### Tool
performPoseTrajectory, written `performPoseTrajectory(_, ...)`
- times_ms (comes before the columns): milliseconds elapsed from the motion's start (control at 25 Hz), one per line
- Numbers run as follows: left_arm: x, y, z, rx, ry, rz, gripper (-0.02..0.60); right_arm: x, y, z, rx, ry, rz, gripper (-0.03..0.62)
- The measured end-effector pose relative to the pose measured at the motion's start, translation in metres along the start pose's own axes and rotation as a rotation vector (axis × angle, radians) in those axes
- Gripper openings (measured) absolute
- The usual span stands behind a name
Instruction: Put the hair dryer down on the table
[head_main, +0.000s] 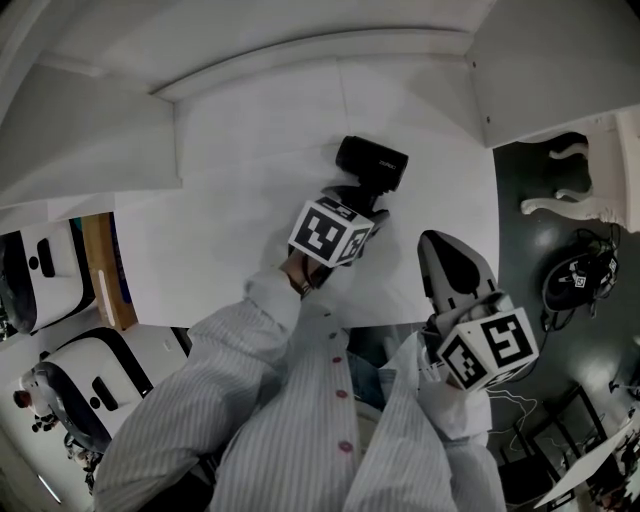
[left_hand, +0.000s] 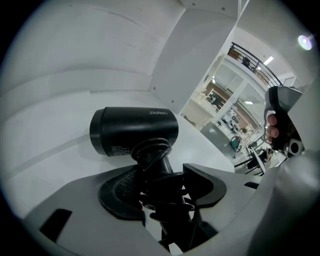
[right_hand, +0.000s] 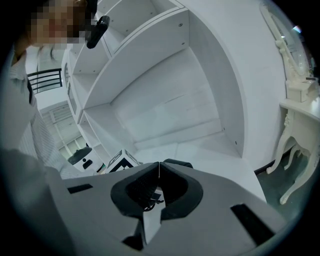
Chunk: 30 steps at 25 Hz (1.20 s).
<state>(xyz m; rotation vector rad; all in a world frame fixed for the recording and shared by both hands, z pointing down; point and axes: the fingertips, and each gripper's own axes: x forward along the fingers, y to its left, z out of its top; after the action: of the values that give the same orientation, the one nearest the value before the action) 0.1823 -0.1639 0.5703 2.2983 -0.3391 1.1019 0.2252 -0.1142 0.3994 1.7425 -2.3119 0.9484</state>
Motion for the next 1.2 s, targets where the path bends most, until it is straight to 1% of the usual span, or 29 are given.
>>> performPoseTrajectory(120, 0.005, 0.0, -0.005, 0.018, 0.017, 0.011, 0.249, 0.0, -0.003, -0.002, 0.006, 0.001, 0.001, 0.012)
performPoseTrajectory(320, 0.012, 0.0, -0.013, 0.086, 0.051, 0.052, 0.25, -0.001, -0.008, -0.006, 0.016, 0.004, -0.003, 0.012)
performPoseTrajectory(520, 0.015, 0.001, -0.015, 0.057, 0.049, 0.045, 0.249, -0.002, -0.009, -0.006, 0.022, -0.002, -0.008, 0.012)
performPoseTrajectory(880, 0.015, 0.0, -0.016, 0.049, 0.019, 0.04, 0.253, -0.006, -0.005, -0.012, 0.031, -0.003, -0.012, 0.012)
performPoseTrajectory(1080, 0.015, 0.0, -0.015, 0.05, -0.005, 0.044, 0.255, -0.008, -0.002, -0.015, 0.035, -0.001, -0.009, 0.012)
performPoseTrajectory(1200, 0.015, -0.001, -0.016, 0.071, 0.0, 0.052, 0.255, -0.01, 0.002, -0.017, 0.031, -0.001, -0.01, 0.012)
